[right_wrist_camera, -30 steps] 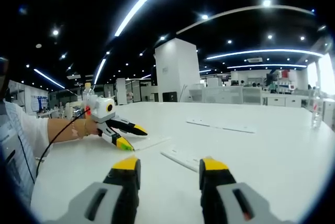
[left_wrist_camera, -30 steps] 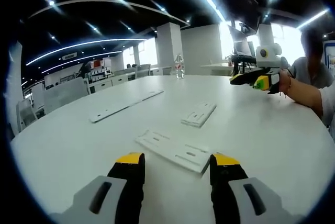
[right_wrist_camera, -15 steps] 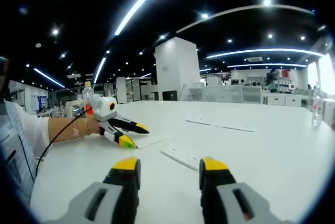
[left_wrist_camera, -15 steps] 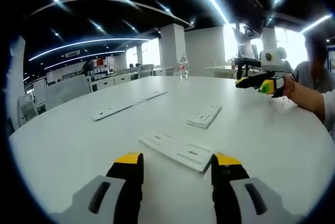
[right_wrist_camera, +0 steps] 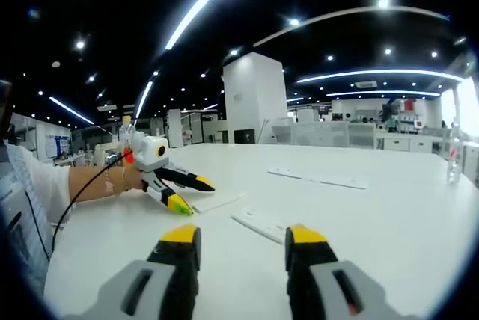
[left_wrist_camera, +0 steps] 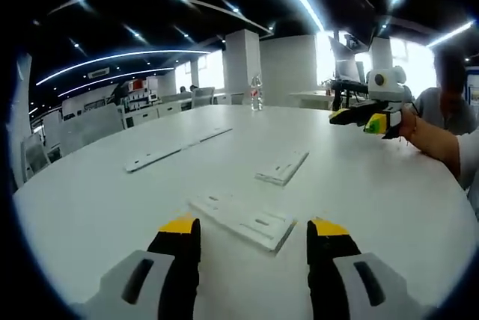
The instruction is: Locate the socket holder cover, grip the socket holder cover, clip it into the socket holder slot.
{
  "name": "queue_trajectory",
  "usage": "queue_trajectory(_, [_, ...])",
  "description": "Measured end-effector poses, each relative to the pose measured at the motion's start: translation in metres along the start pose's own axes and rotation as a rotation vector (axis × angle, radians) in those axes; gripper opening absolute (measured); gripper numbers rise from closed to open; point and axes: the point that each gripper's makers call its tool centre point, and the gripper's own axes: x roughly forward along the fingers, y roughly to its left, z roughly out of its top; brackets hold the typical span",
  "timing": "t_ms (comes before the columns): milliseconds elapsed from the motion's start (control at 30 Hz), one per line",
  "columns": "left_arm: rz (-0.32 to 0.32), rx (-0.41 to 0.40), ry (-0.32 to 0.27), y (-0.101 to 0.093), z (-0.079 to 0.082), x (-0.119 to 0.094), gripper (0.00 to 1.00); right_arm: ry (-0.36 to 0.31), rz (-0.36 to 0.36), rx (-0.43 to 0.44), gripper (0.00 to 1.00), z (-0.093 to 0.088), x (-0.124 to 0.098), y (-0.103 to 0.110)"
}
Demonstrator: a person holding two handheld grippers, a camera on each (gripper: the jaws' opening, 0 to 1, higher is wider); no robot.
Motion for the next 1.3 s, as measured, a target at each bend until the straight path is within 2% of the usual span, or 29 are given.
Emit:
queue_trajectory(100, [0.005,0.02,-0.047,-0.006,0.025,-0.01,0.57,-0.004,0.001,-0.003,0.46,0.001,-0.001,0.001])
queue_trajectory(200, [0.011,0.052,-0.124,-0.014,0.056,-0.024,0.57,-0.014,-0.002,-0.003,0.47,0.003,-0.002,0.0])
queue_trajectory(267, [0.027,0.077,-0.181,-0.022,0.082,-0.04,0.57,-0.021,-0.009,-0.005,0.47,0.005,-0.004,-0.002])
queue_trajectory(333, [0.03,0.088,-0.234,-0.031,0.099,-0.054,0.57,-0.027,-0.015,-0.006,0.47,0.006,-0.005,-0.003])
queue_trajectory(467, [0.024,0.096,-0.337,-0.054,0.124,-0.093,0.57,-0.07,-0.031,-0.019,0.47,0.017,-0.012,-0.002])
queue_trajectory(500, [0.023,0.099,-0.36,-0.059,0.127,-0.101,0.57,-0.101,-0.021,-0.036,0.47,0.026,-0.014,0.002])
queue_trajectory(600, [0.018,0.077,-0.404,-0.07,0.126,-0.124,0.57,-0.156,-0.02,-0.053,0.47,0.039,-0.02,0.007])
queue_trajectory(667, [0.014,0.066,-0.422,-0.072,0.124,-0.131,0.58,-0.176,-0.029,-0.052,0.47,0.045,-0.024,0.007])
queue_trajectory(767, [0.031,0.062,-0.433,-0.074,0.112,-0.143,0.59,-0.207,-0.013,-0.054,0.47,0.053,-0.035,0.016])
queue_trajectory(867, [0.041,-0.001,-0.49,-0.072,0.101,-0.153,0.6,-0.231,-0.008,-0.057,0.48,0.054,-0.051,0.027])
queue_trajectory(967, [0.056,0.002,-0.508,-0.075,0.091,-0.161,0.62,-0.265,-0.004,-0.074,0.49,0.056,-0.066,0.036])
queue_trajectory(1000, [0.088,0.02,-0.546,-0.074,0.09,-0.167,0.63,-0.281,0.002,-0.076,0.49,0.056,-0.07,0.039])
queue_trajectory(1100, [0.103,-0.027,-0.599,-0.076,0.085,-0.171,0.63,-0.304,0.005,-0.059,0.49,0.05,-0.077,0.035])
queue_trajectory(1167, [0.114,-0.029,-0.604,-0.077,0.08,-0.17,0.63,-0.323,-0.005,-0.013,0.5,0.042,-0.078,0.029])
queue_trajectory(1233, [0.139,-0.009,-0.6,-0.076,0.073,-0.166,0.65,-0.346,-0.035,0.073,0.5,0.033,-0.08,0.018])
queue_trajectory(1267, [0.139,-0.006,-0.597,-0.076,0.071,-0.166,0.65,-0.302,-0.049,0.079,0.51,0.027,-0.08,0.015])
queue_trajectory(1300, [0.136,-0.008,-0.599,-0.075,0.068,-0.166,0.65,-0.302,-0.047,0.024,0.52,0.029,-0.082,0.017])
